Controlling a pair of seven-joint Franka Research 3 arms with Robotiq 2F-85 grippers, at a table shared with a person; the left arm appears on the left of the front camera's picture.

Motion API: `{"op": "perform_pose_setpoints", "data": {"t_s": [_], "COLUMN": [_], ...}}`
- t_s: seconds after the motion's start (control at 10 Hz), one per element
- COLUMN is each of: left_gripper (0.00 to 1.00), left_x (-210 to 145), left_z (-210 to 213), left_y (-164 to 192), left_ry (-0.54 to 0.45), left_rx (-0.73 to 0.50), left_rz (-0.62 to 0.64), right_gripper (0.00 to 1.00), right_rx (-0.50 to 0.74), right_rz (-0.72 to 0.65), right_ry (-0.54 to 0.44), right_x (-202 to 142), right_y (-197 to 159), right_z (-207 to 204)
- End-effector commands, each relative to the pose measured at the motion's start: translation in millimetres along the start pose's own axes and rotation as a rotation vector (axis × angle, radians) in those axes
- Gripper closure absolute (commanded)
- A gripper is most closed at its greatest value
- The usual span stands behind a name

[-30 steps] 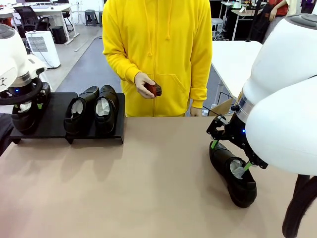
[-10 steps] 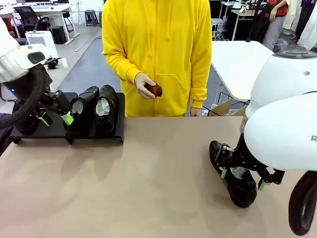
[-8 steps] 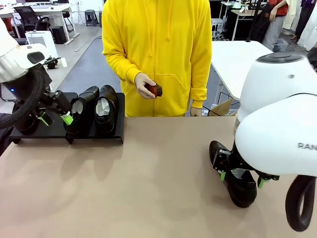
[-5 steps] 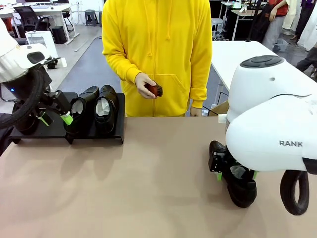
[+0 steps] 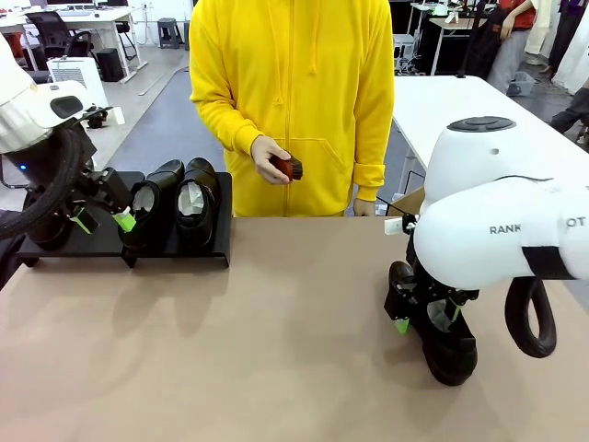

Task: Organize the shoes by placing them on the stand.
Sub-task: Pick up one Shoe and place it in the middle of the table.

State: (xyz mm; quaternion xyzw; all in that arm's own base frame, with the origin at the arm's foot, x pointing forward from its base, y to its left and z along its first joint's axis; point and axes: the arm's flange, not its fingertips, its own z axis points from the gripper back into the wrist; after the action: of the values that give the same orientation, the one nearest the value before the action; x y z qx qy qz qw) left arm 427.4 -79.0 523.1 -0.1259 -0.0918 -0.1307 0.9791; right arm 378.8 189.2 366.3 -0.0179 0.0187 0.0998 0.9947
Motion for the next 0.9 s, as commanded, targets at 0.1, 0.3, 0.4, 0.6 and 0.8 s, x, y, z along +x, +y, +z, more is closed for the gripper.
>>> {"op": "perform_pose_setpoints", "data": {"t_s": [0.1, 0.3, 0.4, 0.6, 0.8], "left_gripper": [0.23, 0.23, 0.23, 0.23, 0.23], "left_x": [-1.3, -1.3, -1.3, -1.3, -1.3], "left_z": [-0.3, -0.3, -0.3, -0.3, -0.3], "left_y": [0.9, 0.9, 0.9, 0.9, 0.9], "left_ry": [-0.006, -0.006, -0.006, -0.006, -0.006], "left_rx": [-0.021, -0.021, -0.021, -0.021, -0.021], "left_rz": [-0.002, -0.002, -0.002, -0.002, -0.002], "right_gripper": [0.0, 0.0, 0.0, 0.28, 0.65], "right_rx": [0.087, 0.102, 0.108, 0.101, 0.096], "right_rz": [0.009, 0.007, 0.011, 0.01, -0.009], "right_ry": [0.012, 0.059, 0.069, 0.071, 0.07], "right_x": [21.4, 28.9, 29.2, 27.9, 24.8], "right_y": [1.7, 5.1, 7.9, 9.1, 3.6], "right_z": [-11.0, -24.6, -28.9, -33.8, -33.6]}}
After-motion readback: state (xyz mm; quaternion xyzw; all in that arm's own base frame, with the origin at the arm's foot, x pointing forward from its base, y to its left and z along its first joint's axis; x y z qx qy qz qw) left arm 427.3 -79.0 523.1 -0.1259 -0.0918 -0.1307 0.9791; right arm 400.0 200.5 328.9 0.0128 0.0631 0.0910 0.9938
